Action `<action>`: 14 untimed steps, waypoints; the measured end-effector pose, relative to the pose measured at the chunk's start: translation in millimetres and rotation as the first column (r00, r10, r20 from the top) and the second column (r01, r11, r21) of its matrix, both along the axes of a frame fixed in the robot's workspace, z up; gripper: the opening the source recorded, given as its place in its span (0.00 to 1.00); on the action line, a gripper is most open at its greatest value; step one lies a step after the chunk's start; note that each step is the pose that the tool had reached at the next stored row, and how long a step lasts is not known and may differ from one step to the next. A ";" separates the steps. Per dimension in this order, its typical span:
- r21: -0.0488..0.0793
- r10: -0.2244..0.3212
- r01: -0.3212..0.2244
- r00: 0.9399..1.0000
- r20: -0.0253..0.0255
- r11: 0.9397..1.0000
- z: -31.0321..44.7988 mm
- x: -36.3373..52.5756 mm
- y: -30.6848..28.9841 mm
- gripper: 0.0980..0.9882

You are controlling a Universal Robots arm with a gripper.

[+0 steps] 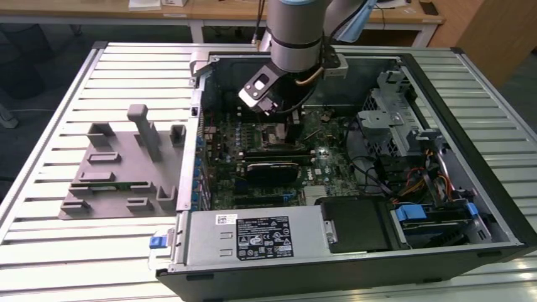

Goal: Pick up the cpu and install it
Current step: 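Place the cpu into insertion slot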

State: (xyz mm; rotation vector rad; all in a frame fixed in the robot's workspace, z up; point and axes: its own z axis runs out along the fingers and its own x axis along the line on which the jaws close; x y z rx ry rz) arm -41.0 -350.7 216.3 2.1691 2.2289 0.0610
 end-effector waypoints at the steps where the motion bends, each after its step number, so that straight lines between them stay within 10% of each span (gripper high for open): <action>1: 0.000 0.000 0.000 1.000 0.000 1.000 -0.4 -0.4 0.9 0.50; 14: -0.001 0.011 -0.011 1.000 0.000 1.000 -10.2 -6.8 5.6 0.50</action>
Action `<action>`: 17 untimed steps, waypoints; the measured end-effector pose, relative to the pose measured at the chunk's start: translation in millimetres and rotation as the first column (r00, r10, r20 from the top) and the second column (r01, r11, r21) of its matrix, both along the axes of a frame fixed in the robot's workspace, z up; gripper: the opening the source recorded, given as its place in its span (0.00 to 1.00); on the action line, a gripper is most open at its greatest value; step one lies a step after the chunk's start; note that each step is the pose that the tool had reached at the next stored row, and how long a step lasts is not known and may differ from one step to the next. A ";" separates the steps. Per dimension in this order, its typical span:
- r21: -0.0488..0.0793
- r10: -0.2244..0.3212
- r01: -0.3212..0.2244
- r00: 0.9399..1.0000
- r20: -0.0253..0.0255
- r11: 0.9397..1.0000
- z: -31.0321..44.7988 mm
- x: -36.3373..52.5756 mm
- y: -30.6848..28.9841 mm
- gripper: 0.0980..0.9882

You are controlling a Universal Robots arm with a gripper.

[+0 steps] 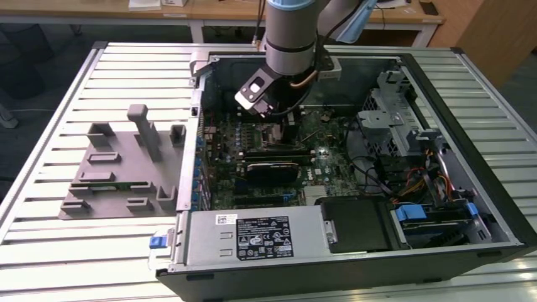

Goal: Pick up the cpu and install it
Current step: 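Place the cpu into insertion slot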

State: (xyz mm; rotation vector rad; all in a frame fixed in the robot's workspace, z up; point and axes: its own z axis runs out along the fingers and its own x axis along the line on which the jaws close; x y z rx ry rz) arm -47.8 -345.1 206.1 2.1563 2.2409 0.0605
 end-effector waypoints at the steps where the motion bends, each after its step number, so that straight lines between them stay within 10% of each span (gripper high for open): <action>1: 0.000 0.001 -0.001 1.000 0.000 1.000 -0.4 0.0 1.0 0.50; 17: 0.000 -0.067 0.067 0.998 0.000 0.998 -8.8 -3.7 4.7 0.50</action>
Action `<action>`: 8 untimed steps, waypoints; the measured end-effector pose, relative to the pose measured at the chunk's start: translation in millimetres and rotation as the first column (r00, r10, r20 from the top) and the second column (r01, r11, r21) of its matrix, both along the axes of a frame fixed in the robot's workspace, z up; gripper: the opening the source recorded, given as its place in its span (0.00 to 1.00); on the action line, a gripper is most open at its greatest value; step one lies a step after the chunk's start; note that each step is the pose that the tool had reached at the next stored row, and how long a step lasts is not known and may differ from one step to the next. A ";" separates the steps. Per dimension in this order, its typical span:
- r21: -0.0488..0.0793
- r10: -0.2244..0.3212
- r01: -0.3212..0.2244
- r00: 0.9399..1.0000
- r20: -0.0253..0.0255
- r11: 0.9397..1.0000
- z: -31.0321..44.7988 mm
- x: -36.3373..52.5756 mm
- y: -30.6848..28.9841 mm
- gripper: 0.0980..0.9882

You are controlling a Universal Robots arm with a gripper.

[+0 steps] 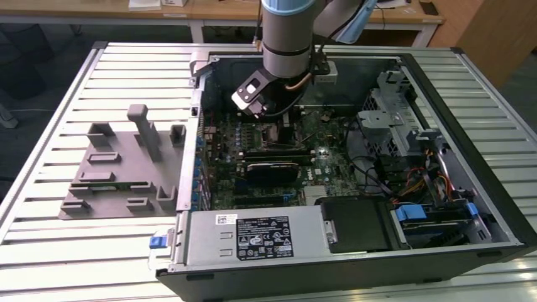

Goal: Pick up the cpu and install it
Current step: 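Place the cpu into insertion slot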

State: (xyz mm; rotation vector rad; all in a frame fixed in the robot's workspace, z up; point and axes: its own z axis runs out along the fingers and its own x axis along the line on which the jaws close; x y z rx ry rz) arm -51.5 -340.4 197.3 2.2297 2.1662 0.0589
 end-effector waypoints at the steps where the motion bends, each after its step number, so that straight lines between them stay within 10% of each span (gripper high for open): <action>1: 0.000 0.000 0.000 1.000 0.000 1.000 -0.6 0.0 0.0 0.50; 8: 0.000 0.022 -0.022 1.000 0.000 1.000 -2.8 -0.6 0.1 0.50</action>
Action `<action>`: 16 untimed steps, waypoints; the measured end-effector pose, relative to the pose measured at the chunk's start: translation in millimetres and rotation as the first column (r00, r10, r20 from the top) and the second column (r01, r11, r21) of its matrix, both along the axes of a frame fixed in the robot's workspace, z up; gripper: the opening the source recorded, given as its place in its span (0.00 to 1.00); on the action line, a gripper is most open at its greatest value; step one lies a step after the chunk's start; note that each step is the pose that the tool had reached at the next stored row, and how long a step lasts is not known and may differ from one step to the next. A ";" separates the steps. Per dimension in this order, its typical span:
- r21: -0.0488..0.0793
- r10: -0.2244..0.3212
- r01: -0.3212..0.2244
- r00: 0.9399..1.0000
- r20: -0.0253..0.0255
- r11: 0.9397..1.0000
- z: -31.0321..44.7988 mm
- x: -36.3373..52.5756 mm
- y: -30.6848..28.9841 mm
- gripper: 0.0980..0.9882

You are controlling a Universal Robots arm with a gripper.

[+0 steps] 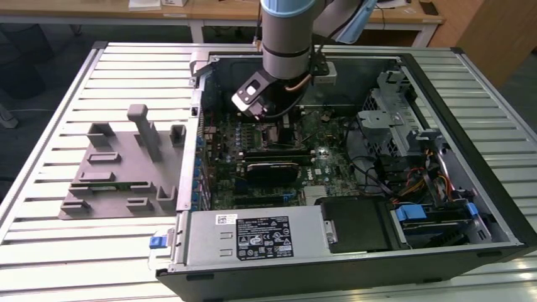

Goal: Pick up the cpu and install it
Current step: 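Place the cpu into insertion slot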

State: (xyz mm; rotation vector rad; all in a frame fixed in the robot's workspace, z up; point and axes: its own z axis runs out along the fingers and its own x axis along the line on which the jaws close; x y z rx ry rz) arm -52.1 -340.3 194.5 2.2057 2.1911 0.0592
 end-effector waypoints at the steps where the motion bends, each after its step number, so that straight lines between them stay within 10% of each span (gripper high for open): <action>1: 0.000 0.006 -0.006 1.000 0.000 1.000 -0.2 0.0 0.0 0.50; 16: 0.000 0.028 -0.028 1.000 0.000 1.000 -4.2 -1.3 0.0 0.50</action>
